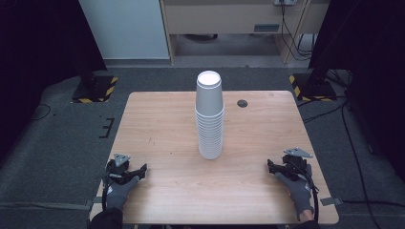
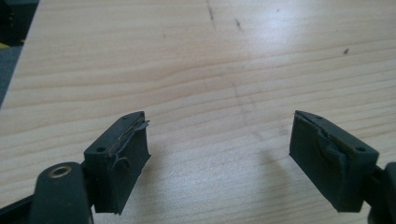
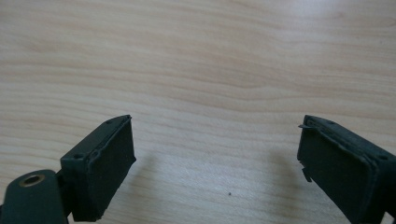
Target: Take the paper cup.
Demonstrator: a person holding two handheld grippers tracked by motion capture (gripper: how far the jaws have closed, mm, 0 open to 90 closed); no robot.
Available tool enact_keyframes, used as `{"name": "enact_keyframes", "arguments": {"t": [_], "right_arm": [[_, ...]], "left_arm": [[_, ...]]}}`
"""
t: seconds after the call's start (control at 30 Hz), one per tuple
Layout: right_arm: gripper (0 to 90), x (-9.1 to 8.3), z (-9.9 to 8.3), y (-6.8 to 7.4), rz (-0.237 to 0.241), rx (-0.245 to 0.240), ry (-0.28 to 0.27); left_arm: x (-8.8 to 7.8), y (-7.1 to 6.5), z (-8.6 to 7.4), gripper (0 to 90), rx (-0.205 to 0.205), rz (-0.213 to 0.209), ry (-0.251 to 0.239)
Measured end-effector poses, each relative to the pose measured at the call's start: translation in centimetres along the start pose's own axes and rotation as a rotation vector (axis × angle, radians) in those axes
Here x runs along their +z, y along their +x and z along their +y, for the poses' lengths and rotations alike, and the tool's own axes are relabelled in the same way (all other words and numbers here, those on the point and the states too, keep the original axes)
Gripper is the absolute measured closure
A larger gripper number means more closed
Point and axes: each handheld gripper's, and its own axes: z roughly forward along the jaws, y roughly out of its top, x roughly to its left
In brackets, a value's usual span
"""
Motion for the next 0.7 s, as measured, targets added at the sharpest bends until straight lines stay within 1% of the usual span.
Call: {"name": "enact_keyframes", "arguments": {"t": [0.03, 0.07, 0.13, 0.17, 0.2, 0.27, 0.3, 0.37, 0.4, 0.47, 0.57, 0.7], "right_arm": [[11.0, -0.2, 0.1, 0.1, 0.009, 0.003, -0.006], [11.0, -0.3, 0.2, 0.2, 0.008, -0.002, -0.012], [11.1, -0.4, 0.3, 0.3, 0.009, -0.008, -0.021], [11.0, -0.5, 0.4, 0.3, 0.015, -0.013, -0.026], [11.1, -0.8, 0.5, 0.4, 0.023, -0.015, -0.035], [11.4, -1.1, 0.7, 0.5, 0.038, -0.015, -0.054], [11.8, -1.5, 0.9, 0.6, 0.053, -0.007, -0.069], [11.9, -1.6, 0.9, 0.6, 0.059, -0.008, -0.078], [12.1, -1.9, 1.1, 0.7, 0.073, -0.008, -0.089], [12.2, -2.1, 1.2, 0.7, 0.079, -0.011, -0.094], [12.5, -2.7, 1.5, 0.9, 0.098, -0.001, -0.129], [12.3, -3.2, 1.8, 1.0, 0.108, 0.001, -0.145]], "left_arm": [[-0.1, -0.1, 0.1, 19.0, -0.004, -0.009, -0.008], [-0.2, -0.2, 0.1, 19.2, -0.008, -0.015, -0.016], [-0.5, -0.3, 0.3, 19.4, -0.004, -0.012, -0.024], [-0.6, -0.3, 0.4, 19.4, -0.006, -0.024, -0.033], [-0.7, -0.4, 0.4, 19.5, -0.009, -0.027, -0.041], [-0.9, -0.6, 0.6, 19.6, -0.009, -0.039, -0.053], [-1.0, -0.8, 0.6, 19.6, -0.011, -0.046, -0.061], [-1.1, -1.0, 0.8, 19.6, -0.007, -0.054, -0.068], [-1.2, -1.1, 0.9, 19.8, -0.004, -0.057, -0.072], [-1.3, -1.3, 1.0, 19.9, 0.0, -0.064, -0.078], [-1.4, -1.4, 1.0, 20.0, 0.004, -0.07, -0.088], [-1.8, -1.6, 1.2, 19.9, 0.007, -0.078, -0.101]]}}
